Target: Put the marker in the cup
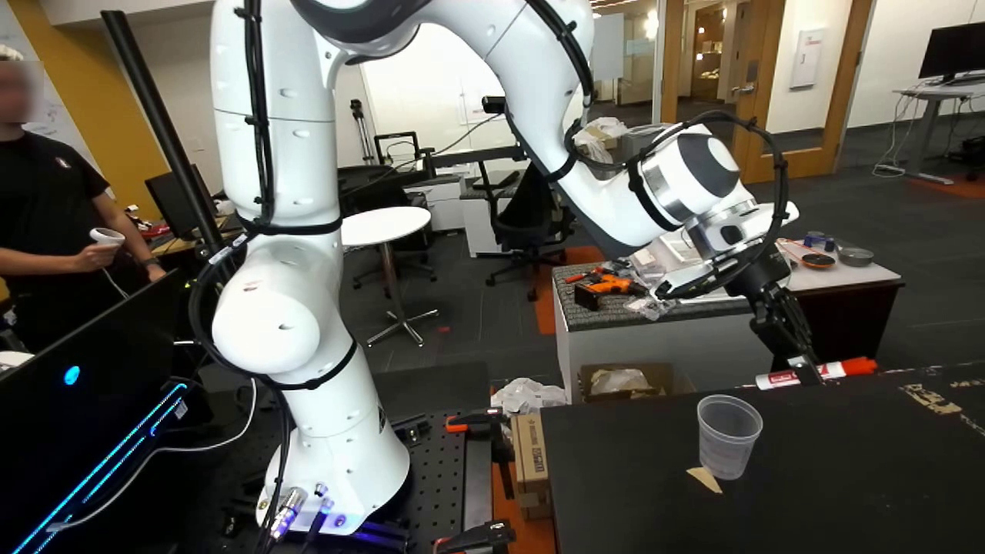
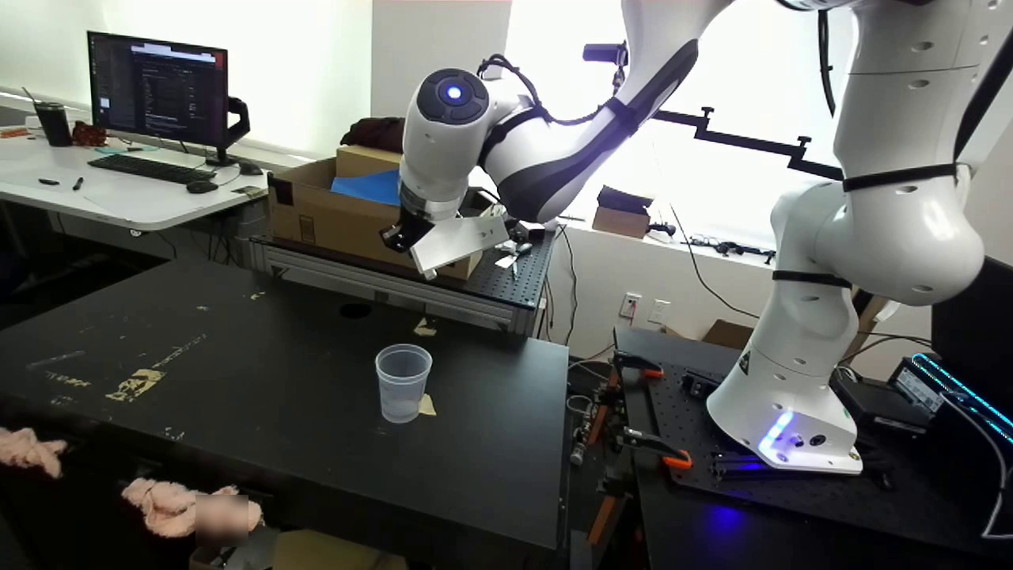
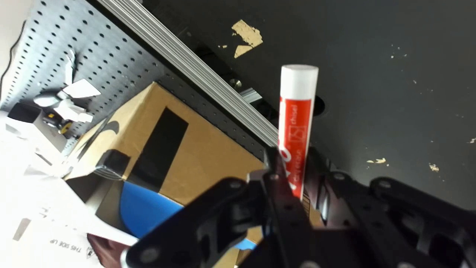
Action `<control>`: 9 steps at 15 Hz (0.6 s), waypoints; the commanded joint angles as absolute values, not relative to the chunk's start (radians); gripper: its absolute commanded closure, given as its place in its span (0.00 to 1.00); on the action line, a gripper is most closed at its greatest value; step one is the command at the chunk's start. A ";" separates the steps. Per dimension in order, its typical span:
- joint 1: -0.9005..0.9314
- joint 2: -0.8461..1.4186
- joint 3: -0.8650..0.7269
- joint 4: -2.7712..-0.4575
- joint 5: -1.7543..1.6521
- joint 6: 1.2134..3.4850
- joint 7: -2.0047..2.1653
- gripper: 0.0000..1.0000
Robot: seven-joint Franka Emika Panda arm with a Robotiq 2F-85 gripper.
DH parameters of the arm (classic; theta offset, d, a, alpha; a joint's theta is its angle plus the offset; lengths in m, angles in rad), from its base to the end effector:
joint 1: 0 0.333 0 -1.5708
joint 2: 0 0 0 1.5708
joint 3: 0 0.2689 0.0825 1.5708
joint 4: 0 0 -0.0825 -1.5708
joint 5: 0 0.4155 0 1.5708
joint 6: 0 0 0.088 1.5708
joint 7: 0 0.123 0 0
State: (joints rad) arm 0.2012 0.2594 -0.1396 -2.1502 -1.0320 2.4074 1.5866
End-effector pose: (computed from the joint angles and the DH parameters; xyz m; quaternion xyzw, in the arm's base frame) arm 0.5820 0.0192 0.2022 0.8783 -0.3298 0.2502 0.2392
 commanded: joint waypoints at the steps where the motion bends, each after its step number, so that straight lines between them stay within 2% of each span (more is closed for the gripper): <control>1: 0.167 0.302 -0.104 -2.095 -1.138 2.394 1.705 0.95; 9: 0.122 0.361 -0.058 -2.048 -1.180 2.418 1.811 0.95</control>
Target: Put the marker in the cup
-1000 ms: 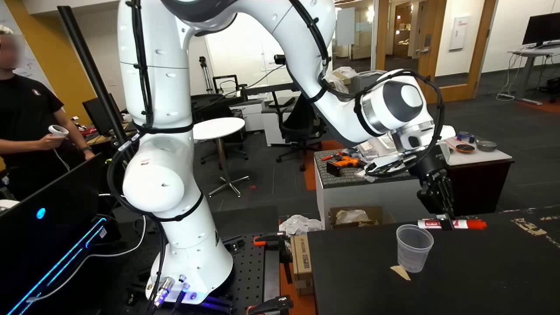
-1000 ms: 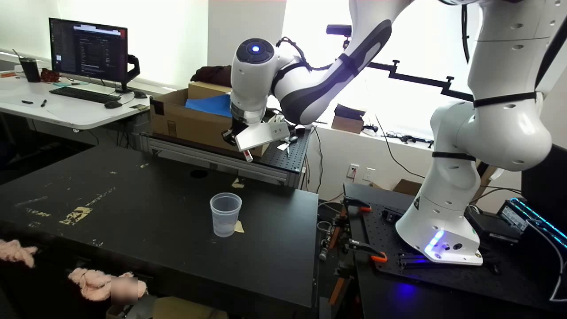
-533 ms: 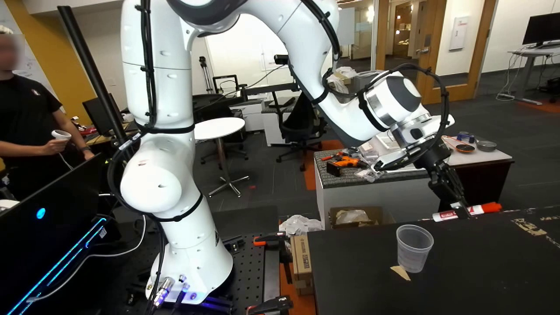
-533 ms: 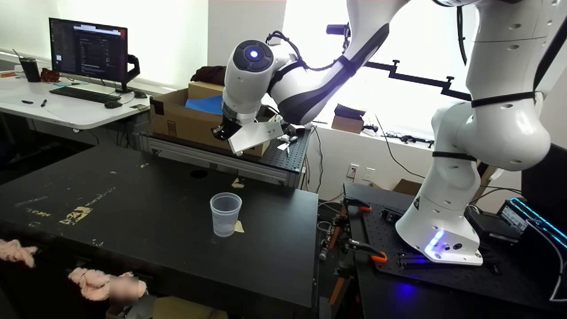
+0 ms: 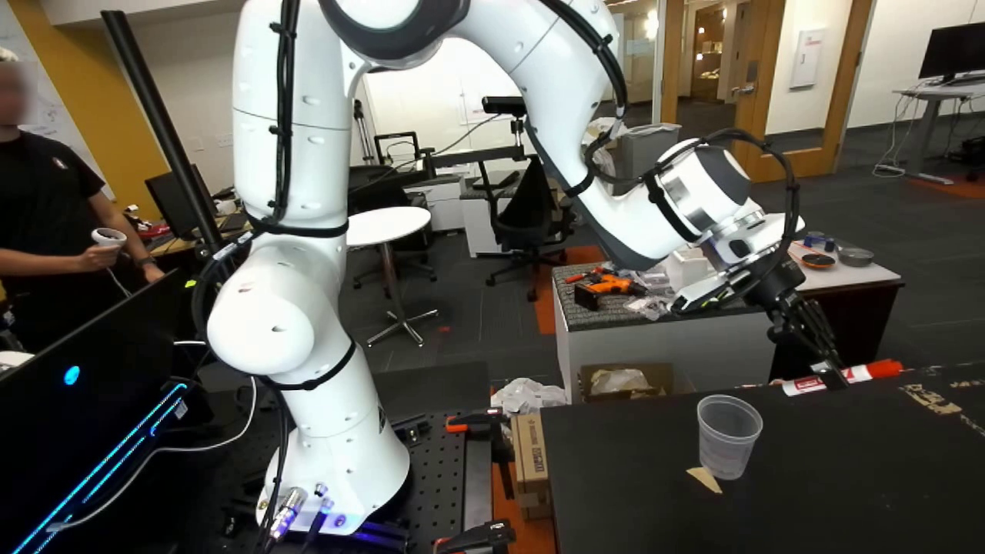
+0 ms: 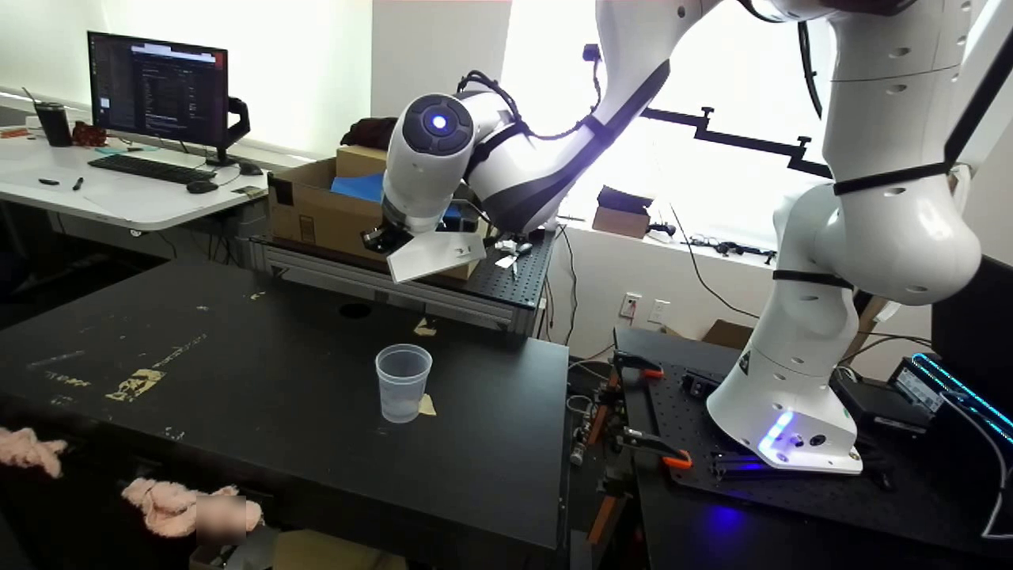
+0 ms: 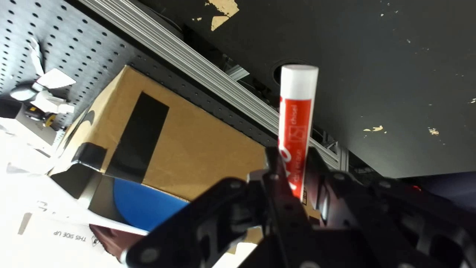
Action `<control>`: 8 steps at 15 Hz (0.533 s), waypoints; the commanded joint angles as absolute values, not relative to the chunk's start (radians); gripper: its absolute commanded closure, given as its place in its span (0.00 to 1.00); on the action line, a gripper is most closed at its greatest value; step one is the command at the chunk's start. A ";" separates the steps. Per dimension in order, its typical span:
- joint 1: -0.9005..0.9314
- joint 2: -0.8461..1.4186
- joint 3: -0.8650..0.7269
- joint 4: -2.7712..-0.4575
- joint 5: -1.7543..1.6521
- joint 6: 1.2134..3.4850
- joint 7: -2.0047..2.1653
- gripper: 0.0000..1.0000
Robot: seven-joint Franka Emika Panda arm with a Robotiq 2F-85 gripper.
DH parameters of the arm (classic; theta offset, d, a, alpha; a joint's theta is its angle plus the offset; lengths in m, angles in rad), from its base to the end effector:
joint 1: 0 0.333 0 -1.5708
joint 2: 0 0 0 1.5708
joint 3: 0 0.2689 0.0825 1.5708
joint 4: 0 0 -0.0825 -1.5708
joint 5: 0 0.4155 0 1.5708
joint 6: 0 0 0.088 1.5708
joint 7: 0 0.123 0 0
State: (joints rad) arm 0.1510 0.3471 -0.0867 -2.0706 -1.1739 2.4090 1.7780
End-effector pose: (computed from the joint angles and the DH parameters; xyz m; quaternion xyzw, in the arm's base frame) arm 0.6008 0.0219 0.1855 0.8547 -0.3525 0.2985 0.2371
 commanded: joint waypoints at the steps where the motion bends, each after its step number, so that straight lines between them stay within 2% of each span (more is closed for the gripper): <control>1: 0.119 0.363 -0.055 -2.046 -1.178 2.421 1.815 0.95; 8: 0.109 0.387 -0.028 -2.047 -1.189 2.477 1.793 0.95</control>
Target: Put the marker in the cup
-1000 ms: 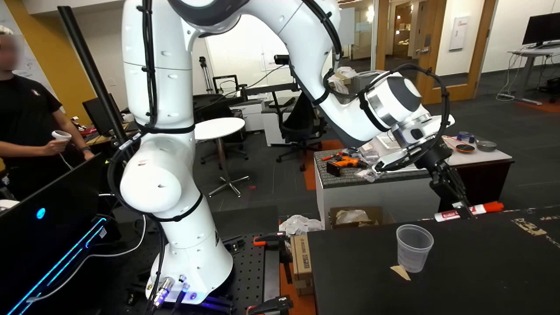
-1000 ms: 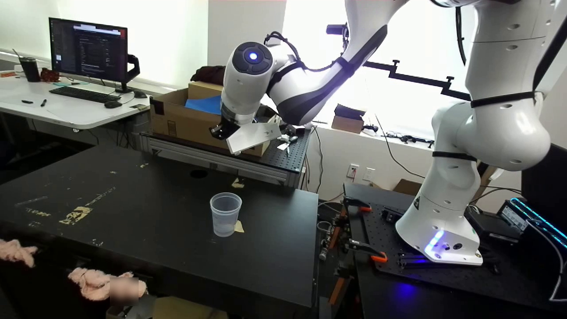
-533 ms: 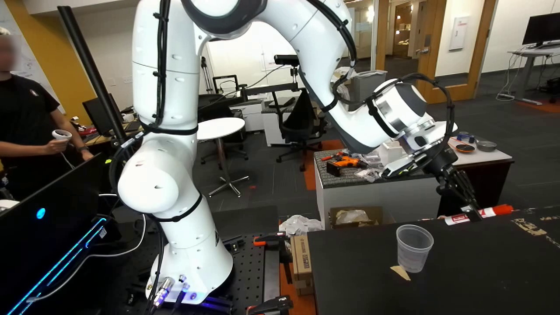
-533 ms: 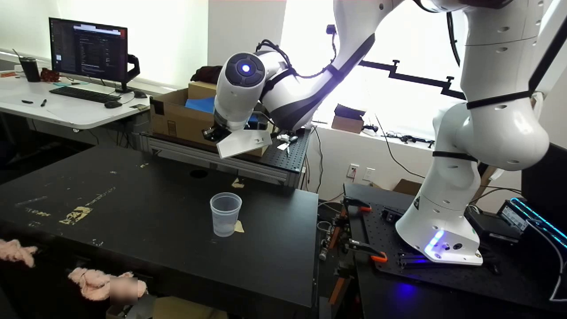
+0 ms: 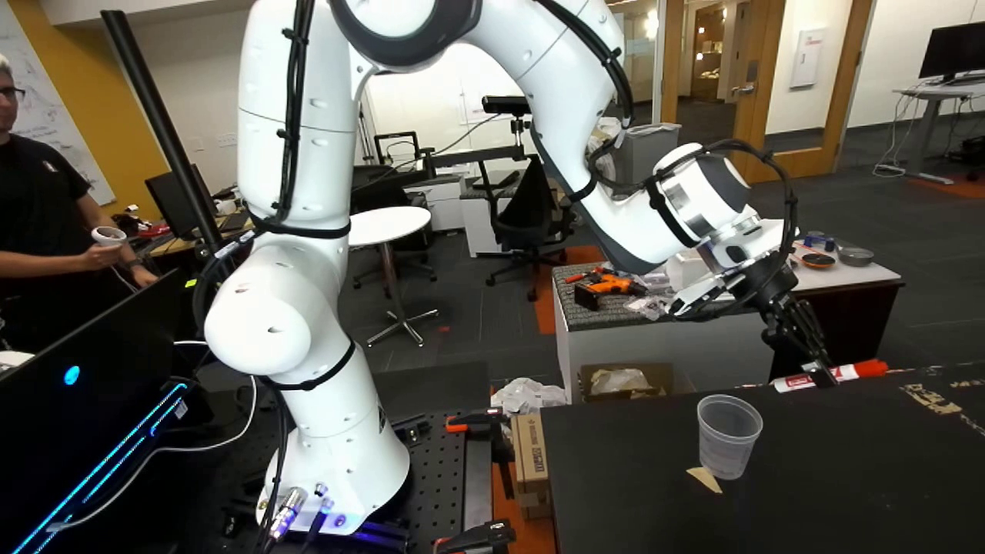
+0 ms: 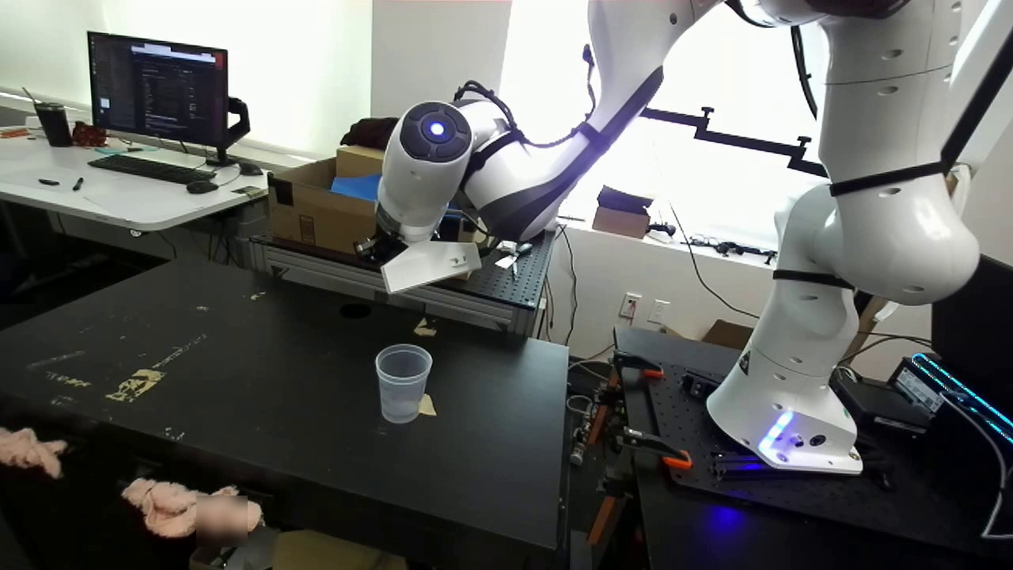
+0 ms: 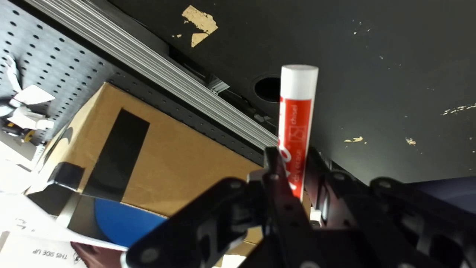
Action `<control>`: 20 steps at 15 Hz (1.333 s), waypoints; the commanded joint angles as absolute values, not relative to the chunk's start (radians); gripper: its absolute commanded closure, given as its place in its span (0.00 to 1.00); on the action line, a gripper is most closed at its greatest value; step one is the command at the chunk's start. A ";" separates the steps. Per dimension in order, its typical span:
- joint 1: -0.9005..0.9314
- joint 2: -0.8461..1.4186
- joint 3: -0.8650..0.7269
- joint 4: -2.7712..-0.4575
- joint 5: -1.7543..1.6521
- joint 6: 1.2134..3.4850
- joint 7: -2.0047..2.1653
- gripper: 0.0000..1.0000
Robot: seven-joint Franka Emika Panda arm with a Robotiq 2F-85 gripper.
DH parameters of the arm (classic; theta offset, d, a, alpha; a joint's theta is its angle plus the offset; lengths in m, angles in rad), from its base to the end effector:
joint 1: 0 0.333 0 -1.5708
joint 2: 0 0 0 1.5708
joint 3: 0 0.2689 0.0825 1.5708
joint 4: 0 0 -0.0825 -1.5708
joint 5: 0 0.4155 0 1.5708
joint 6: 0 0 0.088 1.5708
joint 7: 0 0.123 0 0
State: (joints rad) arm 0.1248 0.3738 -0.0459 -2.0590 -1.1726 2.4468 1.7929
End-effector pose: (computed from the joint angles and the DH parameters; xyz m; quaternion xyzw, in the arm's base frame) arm 0.6021 0.0365 0.1746 0.8633 -0.3494 0.2950 0.2136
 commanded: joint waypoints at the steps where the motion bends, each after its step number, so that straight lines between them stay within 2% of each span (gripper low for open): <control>1: 0.110 0.392 -0.026 -2.046 -1.193 2.484 1.790 0.95; 20: 0.166 0.557 0.035 -1.997 -1.511 2.454 1.953 0.95</control>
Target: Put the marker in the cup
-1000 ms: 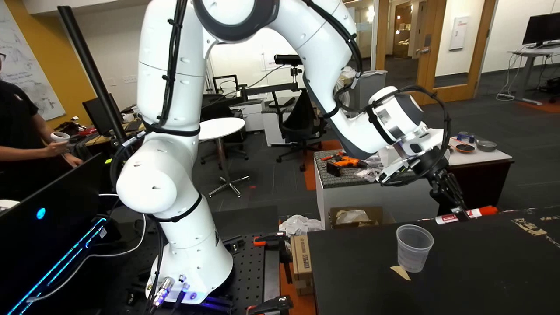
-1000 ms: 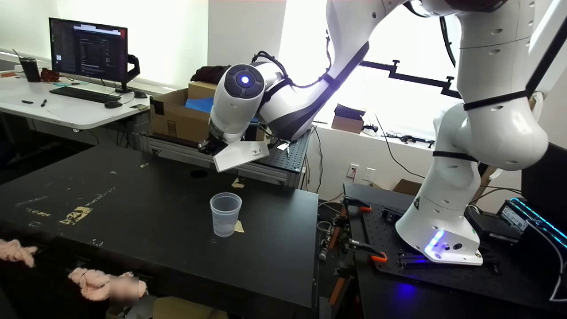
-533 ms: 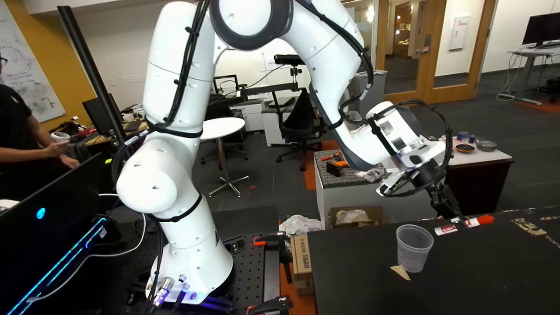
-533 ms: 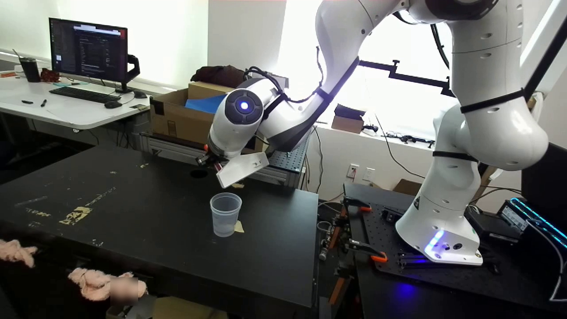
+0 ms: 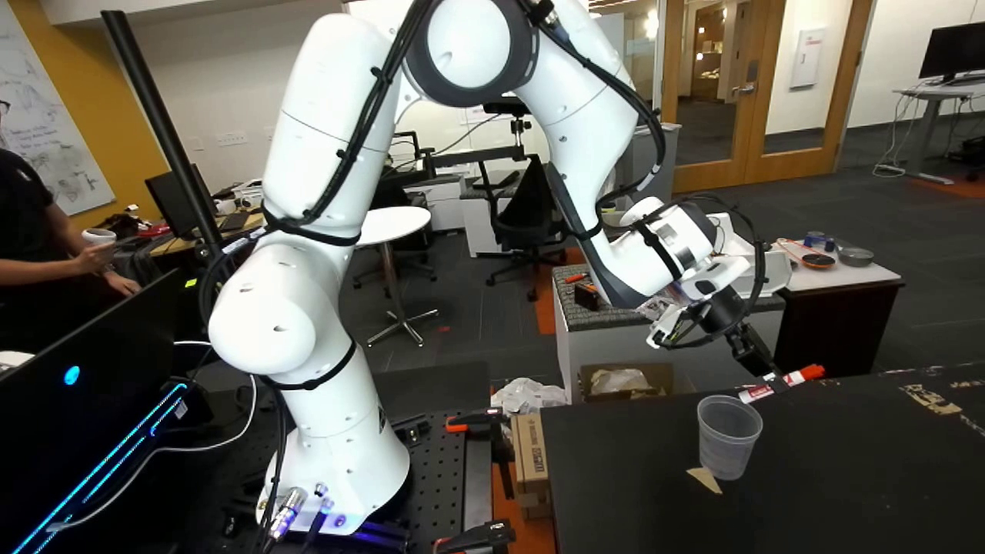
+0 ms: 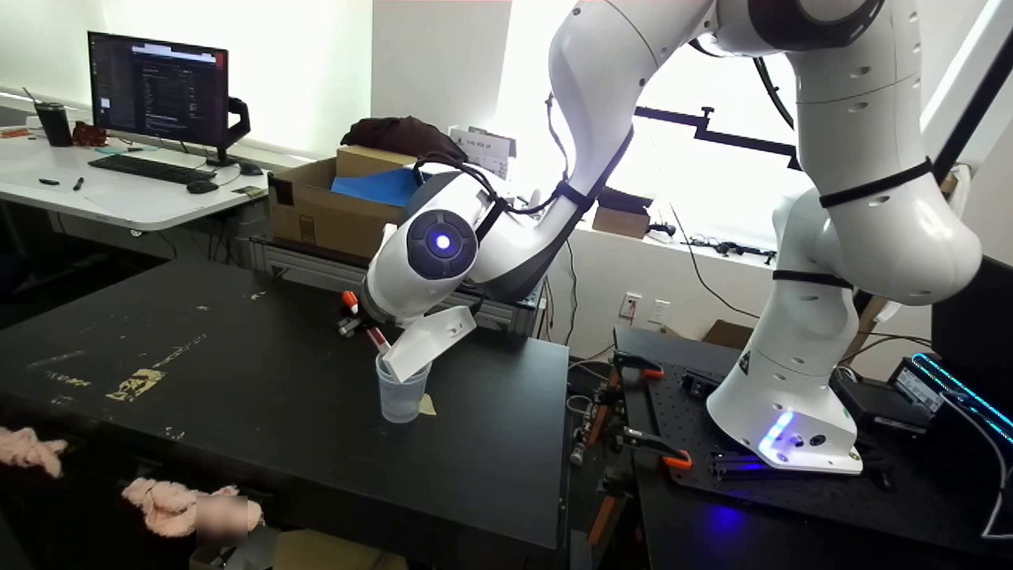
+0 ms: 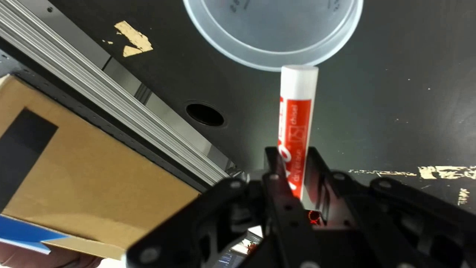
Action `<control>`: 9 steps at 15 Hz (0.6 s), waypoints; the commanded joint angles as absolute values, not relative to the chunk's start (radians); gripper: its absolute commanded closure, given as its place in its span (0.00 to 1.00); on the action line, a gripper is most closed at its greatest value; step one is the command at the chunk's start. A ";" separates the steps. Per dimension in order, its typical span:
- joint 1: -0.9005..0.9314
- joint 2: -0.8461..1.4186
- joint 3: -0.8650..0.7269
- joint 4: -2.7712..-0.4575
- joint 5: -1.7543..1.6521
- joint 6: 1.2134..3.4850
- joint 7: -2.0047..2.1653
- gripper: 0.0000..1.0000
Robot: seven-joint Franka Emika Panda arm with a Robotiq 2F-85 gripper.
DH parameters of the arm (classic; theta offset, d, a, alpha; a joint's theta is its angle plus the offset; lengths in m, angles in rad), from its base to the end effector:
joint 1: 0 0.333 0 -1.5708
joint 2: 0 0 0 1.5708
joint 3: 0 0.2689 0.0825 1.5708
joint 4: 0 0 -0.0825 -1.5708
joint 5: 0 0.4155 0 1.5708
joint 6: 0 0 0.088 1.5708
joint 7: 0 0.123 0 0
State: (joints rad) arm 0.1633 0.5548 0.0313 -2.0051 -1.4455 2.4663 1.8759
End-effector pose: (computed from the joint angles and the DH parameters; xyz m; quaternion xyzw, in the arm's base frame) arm 0.5813 0.1075 0.0896 0.9002 -0.2057 0.3130 0.2224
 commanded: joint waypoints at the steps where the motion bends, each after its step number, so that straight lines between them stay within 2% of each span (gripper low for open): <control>1: 0.165 0.552 0.035 -2.006 -1.532 2.449 1.985 0.95; 9: 0.101 0.507 0.040 -2.077 -1.568 2.453 2.071 0.95</control>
State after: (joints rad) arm 0.1247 0.5551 0.0311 -2.0234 -1.5469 2.4624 2.0293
